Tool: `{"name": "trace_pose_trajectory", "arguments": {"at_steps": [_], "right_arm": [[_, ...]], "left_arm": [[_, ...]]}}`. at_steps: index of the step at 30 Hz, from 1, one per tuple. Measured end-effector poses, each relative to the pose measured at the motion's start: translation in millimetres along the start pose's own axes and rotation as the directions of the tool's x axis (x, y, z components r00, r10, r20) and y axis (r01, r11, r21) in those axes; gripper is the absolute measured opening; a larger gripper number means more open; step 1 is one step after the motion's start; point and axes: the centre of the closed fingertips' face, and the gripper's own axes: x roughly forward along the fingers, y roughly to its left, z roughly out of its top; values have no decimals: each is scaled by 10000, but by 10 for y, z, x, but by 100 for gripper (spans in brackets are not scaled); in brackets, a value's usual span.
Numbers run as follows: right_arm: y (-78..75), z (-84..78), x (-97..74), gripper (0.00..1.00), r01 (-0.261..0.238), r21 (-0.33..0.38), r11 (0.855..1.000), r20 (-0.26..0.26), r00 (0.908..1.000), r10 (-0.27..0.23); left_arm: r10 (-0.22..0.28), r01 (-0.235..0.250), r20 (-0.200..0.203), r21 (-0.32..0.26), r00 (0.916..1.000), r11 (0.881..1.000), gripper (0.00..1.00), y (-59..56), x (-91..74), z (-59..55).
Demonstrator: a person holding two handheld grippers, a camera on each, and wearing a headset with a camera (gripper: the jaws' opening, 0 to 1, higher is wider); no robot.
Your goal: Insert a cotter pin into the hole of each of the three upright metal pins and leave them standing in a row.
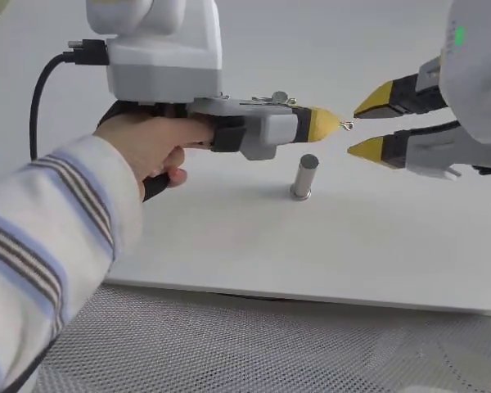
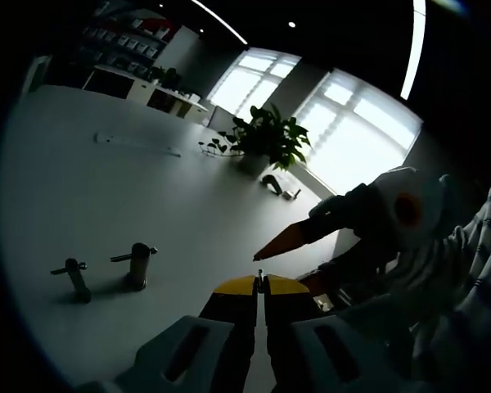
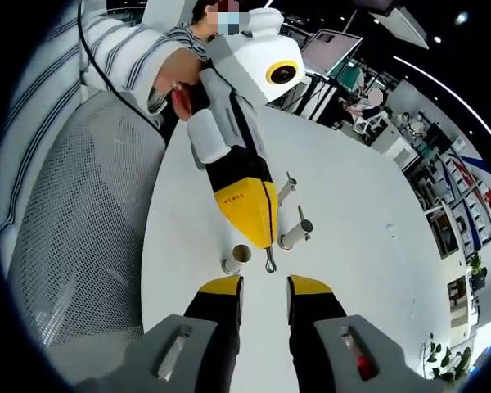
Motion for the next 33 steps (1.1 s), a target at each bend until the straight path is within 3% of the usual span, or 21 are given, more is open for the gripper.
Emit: {"name": "trace_pose_trajectory", "arguments": {"at_steps": [4,5,8,11,12,13,16,17,18,23,27,32,33], "right_arm": [[49,36,-3,16,-652,1154,9912,646,9962,580],[69,41,-4,15,-872,1351,9870,779,9940,772],[128,63,-9,13,-1549,2004,9674,1200,9839,1327],[114,49,3,13,-1614,2172,9627,1384,9814,1333],[118,61,1,13,-1676,2266,9595,1465,9797,1365],[127,83,-3,13,-1770,2386,9549,1599,9770,1412],[139,127,-7,11,-1830,2453,9520,1767,9740,1417],[139,130,-7,10,-1822,2437,9526,1780,9739,1408],[140,131,-7,10,-1824,2418,9530,1781,9738,1412],[214,163,-16,8,-2148,2275,9498,1890,9666,1733],[238,181,-28,1,-2235,2161,9505,1979,9633,1815],[309,205,-71,0,-2278,1854,9559,1905,9626,1924],[320,212,-76,0,-2278,1801,9569,1880,9628,1938]], "left_arm": [[-272,252,129,1347,9995,9906,0,-17,-54,32],[-269,218,229,1966,9994,9802,0,-29,-71,51],[-482,409,171,2984,9987,9536,0,-69,-112,69],[-751,663,66,3955,9972,9160,0,-112,-136,84],[-933,813,66,4320,9956,8982,0,-142,-143,98],[-969,836,72,4448,9953,8917,0,-149,-145,103],[-1115,1039,-200,5525,9936,8270,0,-269,-166,57],[-1184,1145,-291,5567,9925,8228,0,-288,-166,49],[-1192,1184,-344,5502,9923,8266,0,-284,-160,41],[-1321,1477,-695,5829,9888,7990,0,-265,-140,1],[-1399,1637,-862,5915,9864,7895,0,-240,-124,-24],[-1267,1781,-1267,6129,9838,7699,0,-185,-134,-53],[-1222,1800,-1350,6202,9833,7635,0,-242,-138,-83]]}}
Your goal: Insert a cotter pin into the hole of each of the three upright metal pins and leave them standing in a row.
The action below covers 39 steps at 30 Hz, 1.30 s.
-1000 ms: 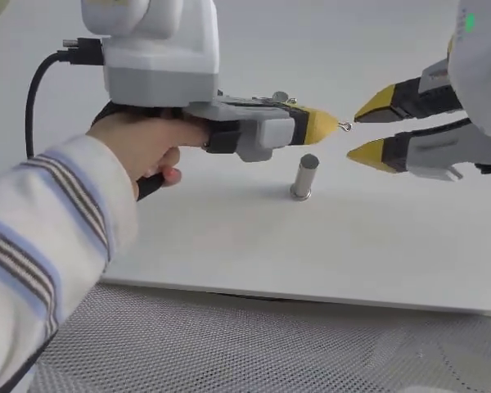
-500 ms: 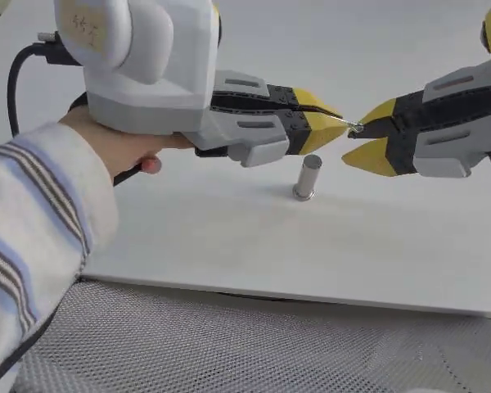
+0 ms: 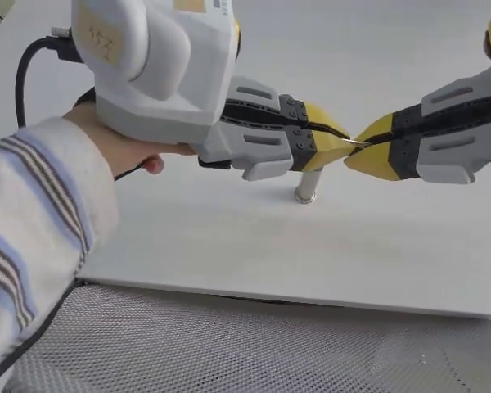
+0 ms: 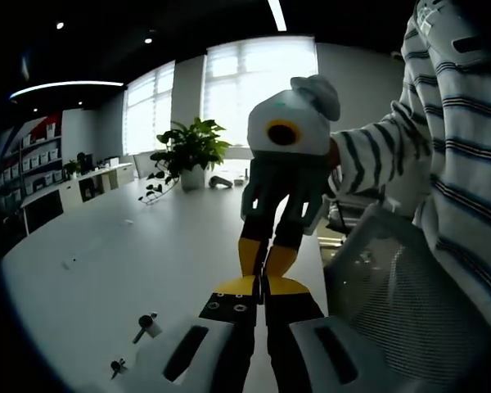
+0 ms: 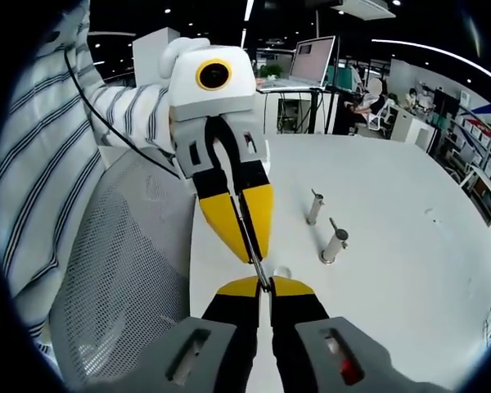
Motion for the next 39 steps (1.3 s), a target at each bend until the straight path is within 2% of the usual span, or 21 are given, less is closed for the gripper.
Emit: {"name": "trace_pose_trajectory", "arguments": {"at_steps": [1,6,9,11,13,14,17,19,22,27,28,31,33,35,39], "right_arm": [[9,1,-2,0,-20,-69,10000,-37,10000,20],[91,-29,-15,0,-339,-584,9977,-400,9987,316],[132,-48,-20,0,-491,-753,9959,-560,9974,450],[126,-80,-19,0,-595,-748,9954,-654,9964,547],[183,-109,-23,0,-874,-743,9934,-806,9934,814],[193,-119,-21,0,-876,-690,9938,-844,9931,816],[251,-152,-24,0,-1131,-705,9911,-913,9901,1065],[261,-186,-21,0,-1295,-776,9885,-959,9879,1219],[274,-203,-30,0,-1341,-638,9889,-862,9880,1284],[204,-228,-60,0,-1035,-439,9937,-697,9925,1003],[183,-232,-61,0,-944,-397,9947,-712,9933,914],[114,-299,-68,0,-659,-297,9974,-920,9938,630],[57,-366,-64,0,-401,-267,9988,-1169,9925,367],[26,-410,-55,0,-263,-254,9993,-1332,9908,226],[-66,-493,-12,0,75,-34,10000,-1514,9884,-79]], "left_arm": [[-71,72,-143,79,9999,9999,0,-70,11,5],[-525,563,-671,572,9964,9968,0,-148,42,-35],[-722,782,-844,696,9938,9945,0,-158,46,-58],[-881,960,-979,786,9913,9923,0,-169,55,-75],[-1210,1305,-1196,751,9854,9886,0,-209,70,-107],[-1229,1359,-1330,935,9835,9863,0,-211,84,-121],[-1445,1594,-1516,908,9778,9830,0,-234,110,-154],[-1638,1730,-1679,418,9721,9840,0,-277,115,-183],[-1704,1840,-1714,668,9703,9807,0,-317,131,-179],[-1435,1622,-1896,870,9713,9829,3,-263,116,-250],[-1376,1560,-1918,842,9717,9842,7,-252,112,-257],[-884,1038,-1734,820,9809,9912,19,-162,119,-242],[-547,707,-1808,834,9820,9940,24,-81,113,-275],[-246,408,-1980,782,9799,9961,25,15,117,-358],[363,-216,-2236,679,9740,9975,24,129,121,-440]]}}
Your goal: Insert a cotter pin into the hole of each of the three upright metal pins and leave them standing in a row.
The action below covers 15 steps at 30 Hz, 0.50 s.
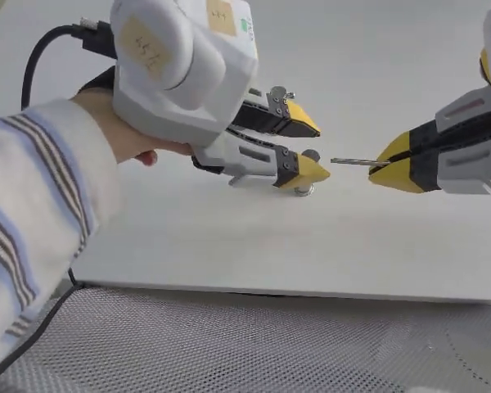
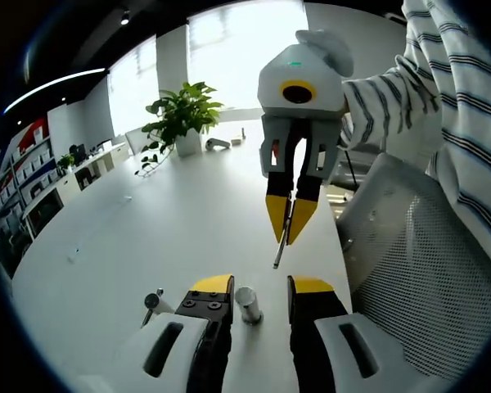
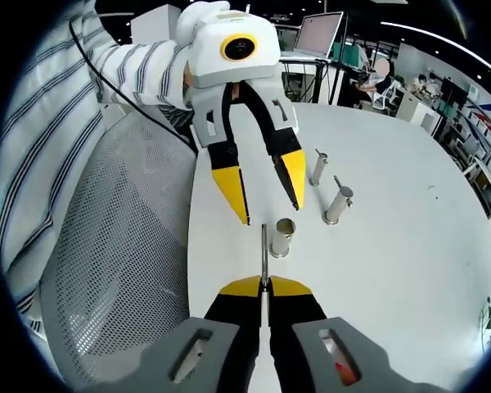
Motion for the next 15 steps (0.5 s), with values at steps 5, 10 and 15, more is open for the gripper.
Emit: {"name": "trace_pose_trajectory", "arguments": {"at_steps": [5,10,15], "right_arm": [[-59,-82,79,0,61,226,9997,-156,9999,-57],[-102,-124,155,0,28,409,9992,-181,9998,-21],[-172,-140,206,0,20,560,9984,-171,9999,-10]], "left_arm": [[241,-244,-497,-49,9985,9997,22,80,49,-156],[224,-244,-631,-311,9978,9992,17,90,123,-205],[130,-172,-673,-615,9976,9980,12,89,159,-224]]}}
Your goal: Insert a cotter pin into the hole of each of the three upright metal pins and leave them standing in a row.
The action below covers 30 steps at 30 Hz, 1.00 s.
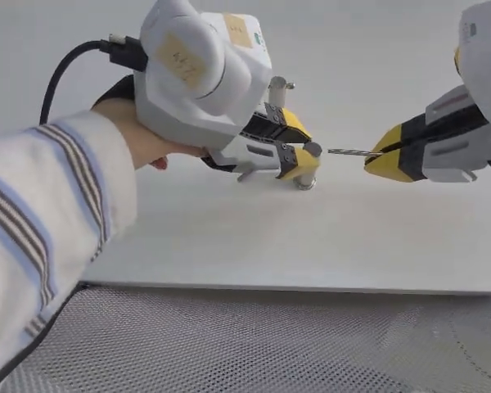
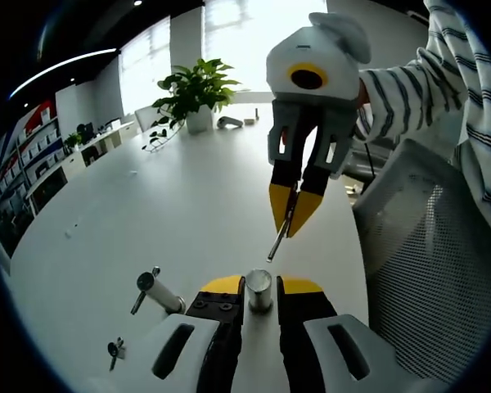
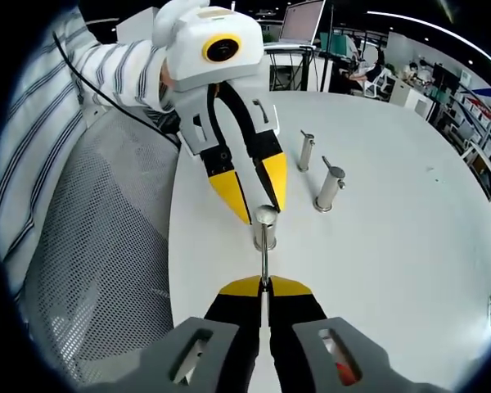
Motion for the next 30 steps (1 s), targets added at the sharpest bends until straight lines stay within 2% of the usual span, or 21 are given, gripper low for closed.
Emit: {"name": "trace_pose_trajectory", "arguments": {"at_steps": [6,15,23,30], "right_arm": [[-63,-62,31,0,-48,145,9999,-66,10000,49],[-19,-75,81,0,-324,58,9995,-59,9995,324],[-1,-13,97,0,-482,-232,9986,-11,9988,482],[-22,-9,78,0,-450,-337,9984,-71,9990,448]], "left_arm": [[26,-23,-112,268,9999,9996,10,16,23,-19],[-196,202,-178,364,9996,9991,10,3,43,-19],[-283,319,-329,1136,9991,9930,10,-28,38,-9],[-432,478,-378,1310,9984,9902,10,-10,43,-15]]}}
